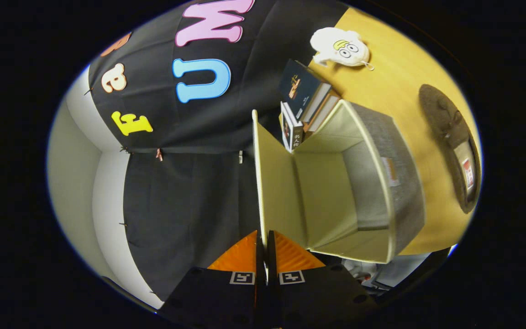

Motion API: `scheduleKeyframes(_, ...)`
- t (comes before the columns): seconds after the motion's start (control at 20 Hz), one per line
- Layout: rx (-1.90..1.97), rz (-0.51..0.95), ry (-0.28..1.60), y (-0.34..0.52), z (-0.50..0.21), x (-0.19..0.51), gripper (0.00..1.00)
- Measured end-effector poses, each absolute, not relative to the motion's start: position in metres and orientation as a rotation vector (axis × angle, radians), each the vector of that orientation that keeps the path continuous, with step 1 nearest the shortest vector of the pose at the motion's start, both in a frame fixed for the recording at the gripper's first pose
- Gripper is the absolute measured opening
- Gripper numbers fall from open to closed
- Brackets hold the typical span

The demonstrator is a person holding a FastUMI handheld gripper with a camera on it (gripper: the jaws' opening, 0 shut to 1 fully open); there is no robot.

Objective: Open the storage box then place both shoes into the box .Put the left shoe in first, then the right shoe, with the right side of both shoes facing outward in a uniform manner.

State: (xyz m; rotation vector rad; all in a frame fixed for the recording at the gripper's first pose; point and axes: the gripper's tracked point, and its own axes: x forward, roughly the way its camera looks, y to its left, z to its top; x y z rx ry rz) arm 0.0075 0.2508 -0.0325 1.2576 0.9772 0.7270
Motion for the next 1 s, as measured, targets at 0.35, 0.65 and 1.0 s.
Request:
scheduleKeyframes(0.35, 1.217, 0.833, 0.983, 0.323, -0.004, 0.012, 0.04)
scheduleKeyframes(0.65, 1.187, 0.860, 1.010, 0.384, -0.001, 0.009, 0.05)
scheduleKeyframes(1.0, 1.144, 0.857, 1.040, 0.435, -0.011, 0.010, 0.05)
